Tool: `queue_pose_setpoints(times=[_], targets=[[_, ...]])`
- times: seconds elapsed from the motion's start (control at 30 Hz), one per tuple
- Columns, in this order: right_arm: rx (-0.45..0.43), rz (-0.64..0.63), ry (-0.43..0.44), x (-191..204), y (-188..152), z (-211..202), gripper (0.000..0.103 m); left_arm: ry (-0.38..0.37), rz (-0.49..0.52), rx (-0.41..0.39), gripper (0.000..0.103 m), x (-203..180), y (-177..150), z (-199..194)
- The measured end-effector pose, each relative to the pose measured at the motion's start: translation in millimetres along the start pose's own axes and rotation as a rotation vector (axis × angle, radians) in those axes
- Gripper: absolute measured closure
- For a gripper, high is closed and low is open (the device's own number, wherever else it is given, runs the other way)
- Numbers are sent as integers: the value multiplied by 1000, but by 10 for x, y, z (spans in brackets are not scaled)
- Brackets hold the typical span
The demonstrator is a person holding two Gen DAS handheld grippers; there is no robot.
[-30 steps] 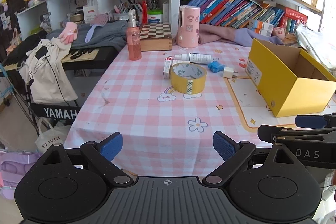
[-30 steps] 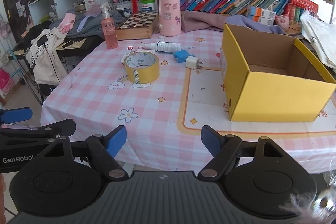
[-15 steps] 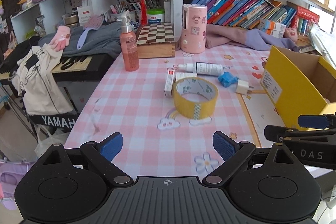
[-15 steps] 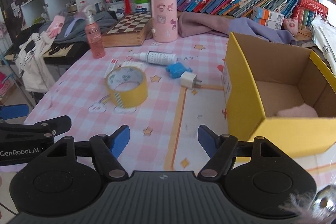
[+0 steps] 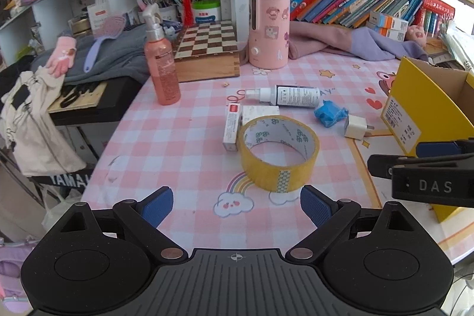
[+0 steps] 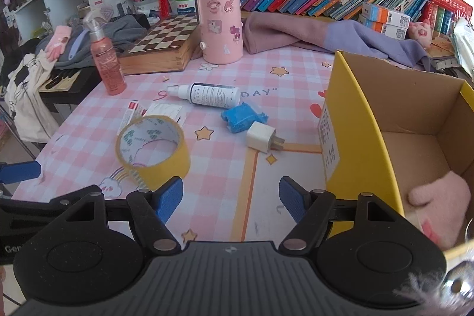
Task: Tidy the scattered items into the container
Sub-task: 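Move the right tool to the white plug while the left tool approaches the yellow tape roll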
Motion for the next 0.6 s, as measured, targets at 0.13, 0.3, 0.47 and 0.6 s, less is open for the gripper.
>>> queue_pose_setpoints(times=[0.13, 0.3, 0.47, 0.6], targets=[[-9, 2, -18, -30, 89, 116, 32, -30, 10, 10, 8, -65, 27, 177], [-5, 16, -50, -119, 176, 262, 32, -51, 3, 19, 8, -125, 48, 406], [8, 27, -61, -165, 255, 414, 33, -80, -18, 23, 8, -180, 78, 640], [27, 33, -69, -177, 310, 566, 33, -90, -8, 14, 5, -245, 111, 785]])
Point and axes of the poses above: each gripper's, at about its wrist camera, not at the fingertips, and z roughly the way its jaws point, x to its left, y to its top, the point moved 1 cm from there along z, roughly the way its jaws point, and after that the axes turned 12 degrees about -x, right-handed, at the moved point
